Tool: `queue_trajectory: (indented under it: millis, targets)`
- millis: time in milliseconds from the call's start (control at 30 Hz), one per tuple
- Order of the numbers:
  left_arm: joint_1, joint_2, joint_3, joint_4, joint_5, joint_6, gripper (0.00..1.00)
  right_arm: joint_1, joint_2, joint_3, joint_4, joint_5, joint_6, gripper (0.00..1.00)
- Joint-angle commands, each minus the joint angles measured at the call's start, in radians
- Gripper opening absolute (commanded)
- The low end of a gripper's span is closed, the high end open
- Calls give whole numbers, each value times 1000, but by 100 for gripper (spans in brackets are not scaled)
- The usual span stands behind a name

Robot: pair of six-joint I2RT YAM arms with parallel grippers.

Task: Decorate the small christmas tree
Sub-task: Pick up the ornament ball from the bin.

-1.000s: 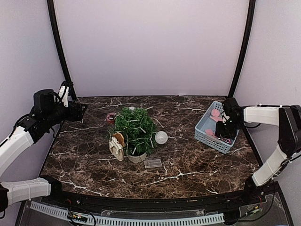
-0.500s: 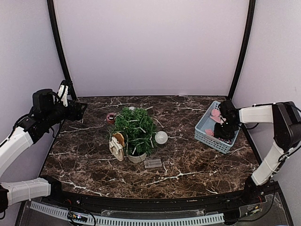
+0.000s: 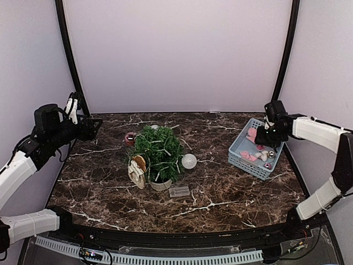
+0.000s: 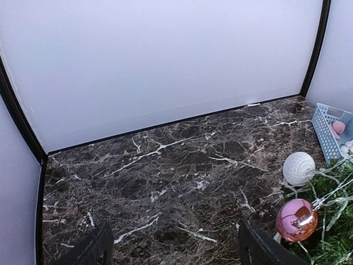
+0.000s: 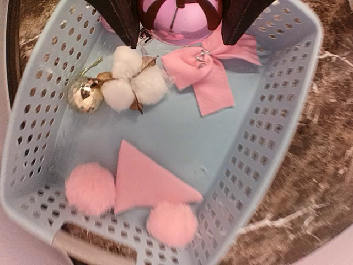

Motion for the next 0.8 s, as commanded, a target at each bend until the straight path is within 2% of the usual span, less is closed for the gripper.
queue_trajectory:
  millis: [0,133,333,467,567,767]
  targets:
    - [0,-24,53,65,129,-45,78,7,-128,104,-36,-25,-52,47]
    - [-47,-19,95,106,182,-94,77,8,-198,173,-37,-148,-87,47]
    - [-247,37,146,206,206,-136,77,34,-273,227,63,-517,-64,46]
    - [-331,77,139,331,246,-209,77,97,-301,227,190,-685,12,46]
    - [-372,112,132,425,299,-259,76,159,-304,203,346,-807,92,47]
    - [-498,196,174,459,346,-247,74,315,-232,232,549,-992,166,47]
